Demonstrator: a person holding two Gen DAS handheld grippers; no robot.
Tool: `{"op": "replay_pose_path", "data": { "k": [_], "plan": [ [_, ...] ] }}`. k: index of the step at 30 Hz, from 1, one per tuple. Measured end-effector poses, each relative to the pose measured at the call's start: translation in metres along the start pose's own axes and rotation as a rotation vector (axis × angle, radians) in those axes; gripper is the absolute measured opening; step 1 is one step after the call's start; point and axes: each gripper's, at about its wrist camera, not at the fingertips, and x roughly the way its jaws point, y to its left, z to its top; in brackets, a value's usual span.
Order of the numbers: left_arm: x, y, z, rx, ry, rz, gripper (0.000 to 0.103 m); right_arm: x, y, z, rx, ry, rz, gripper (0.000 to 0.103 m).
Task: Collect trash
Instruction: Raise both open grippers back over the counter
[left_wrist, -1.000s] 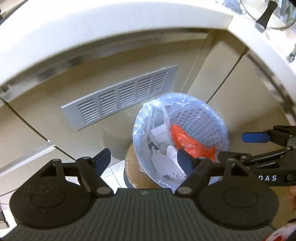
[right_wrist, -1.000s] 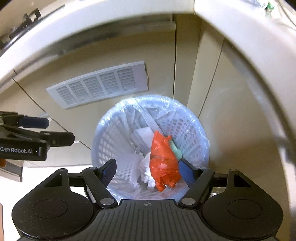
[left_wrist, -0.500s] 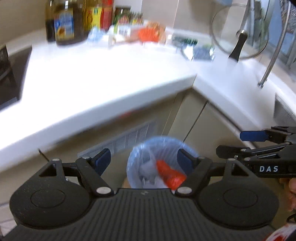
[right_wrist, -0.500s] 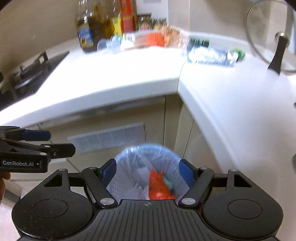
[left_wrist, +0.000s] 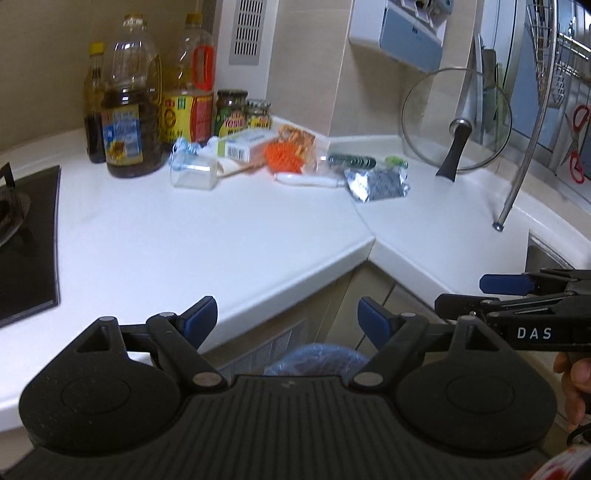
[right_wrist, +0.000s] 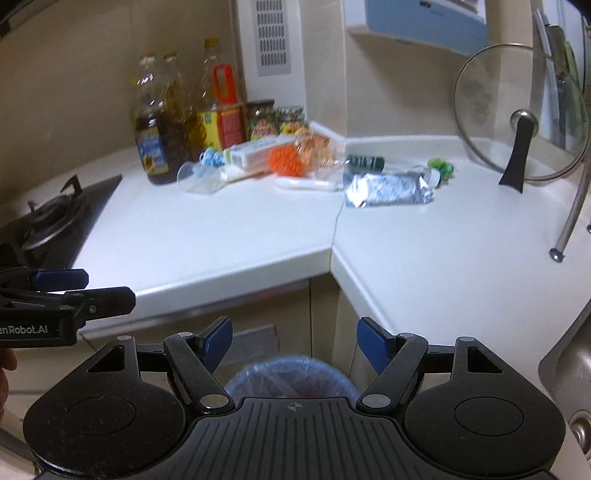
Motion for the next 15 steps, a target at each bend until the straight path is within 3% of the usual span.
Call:
{"op": "replay_pose_path", "data": {
  "k": [7, 15],
  "plan": [
    [0.0, 0.008, 0.022, -0.017, -0.034, -0.006, 0.083, -0.007, -0.009, 0.014, 0.038, -0.051, -0.044, 0.074],
    [0.019, -0.004, 0.045, 0.027, -0.068, -0.004, 0.092, -0.012, -0.039, 0.031, 0.092, -0.09, -0.111, 0.074]
  ]
}}
